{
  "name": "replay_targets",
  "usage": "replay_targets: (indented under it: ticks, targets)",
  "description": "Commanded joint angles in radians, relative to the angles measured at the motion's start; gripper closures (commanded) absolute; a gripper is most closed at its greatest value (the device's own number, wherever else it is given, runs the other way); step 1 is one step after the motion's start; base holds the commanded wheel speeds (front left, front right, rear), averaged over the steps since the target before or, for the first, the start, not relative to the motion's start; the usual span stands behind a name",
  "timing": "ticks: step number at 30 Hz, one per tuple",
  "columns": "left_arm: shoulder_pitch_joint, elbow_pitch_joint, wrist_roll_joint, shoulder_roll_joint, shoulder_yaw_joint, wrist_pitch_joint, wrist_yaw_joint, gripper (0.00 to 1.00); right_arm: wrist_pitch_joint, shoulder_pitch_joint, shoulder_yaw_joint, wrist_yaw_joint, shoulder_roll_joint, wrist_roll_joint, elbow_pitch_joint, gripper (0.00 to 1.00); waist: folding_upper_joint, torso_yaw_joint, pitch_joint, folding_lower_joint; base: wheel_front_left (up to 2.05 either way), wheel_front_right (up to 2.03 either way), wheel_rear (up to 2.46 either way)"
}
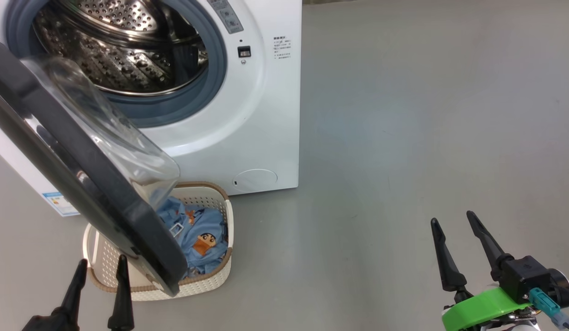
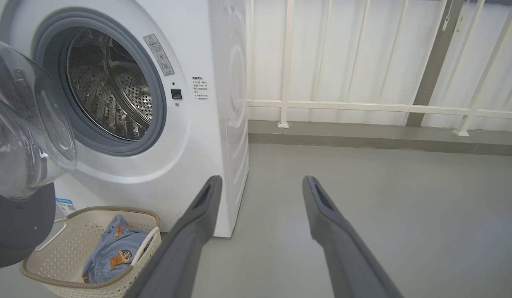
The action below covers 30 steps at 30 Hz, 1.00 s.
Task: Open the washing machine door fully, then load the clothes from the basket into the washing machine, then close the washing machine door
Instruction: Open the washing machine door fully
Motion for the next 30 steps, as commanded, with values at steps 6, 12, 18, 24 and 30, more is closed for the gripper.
replay_targets:
  ticks: [6,12,18,24,30]
  targets:
    - [-0.015,-0.029,0.008,0.015,0.022,-0.006,-0.003,0.00,-0.007,-0.039,0.009,0.003,-0.001,-0.011,-0.009,0.00,0.0000,0.008,0.006,0.0000,0.00,0.00,0.00]
    - [-0.020,-0.026,0.010,0.014,0.025,-0.006,-0.003,0.00,-0.007,-0.044,0.016,0.003,-0.001,0.008,0.021,0.00,0.0000,0.013,0.006,0.0000,0.00,0.00,0.00]
    - [-0.019,-0.024,0.012,0.013,0.029,-0.006,-0.003,0.00,-0.007,-0.041,0.020,0.003,-0.001,0.020,0.041,0.00,0.0000,0.015,0.002,0.0000,0.00,0.00,0.00]
    - [-0.017,-0.021,0.010,0.012,0.034,-0.006,-0.003,0.00,-0.007,-0.038,0.019,0.003,-0.001,0.021,0.045,0.00,0.0000,0.012,0.001,0.0000,0.00,0.00,0.00]
    - [-0.015,-0.019,0.007,0.011,0.036,-0.006,-0.003,0.00,-0.007,-0.035,0.017,0.003,-0.001,0.021,0.049,0.00,0.0000,0.010,-0.005,0.0000,0.00,0.00,0.00]
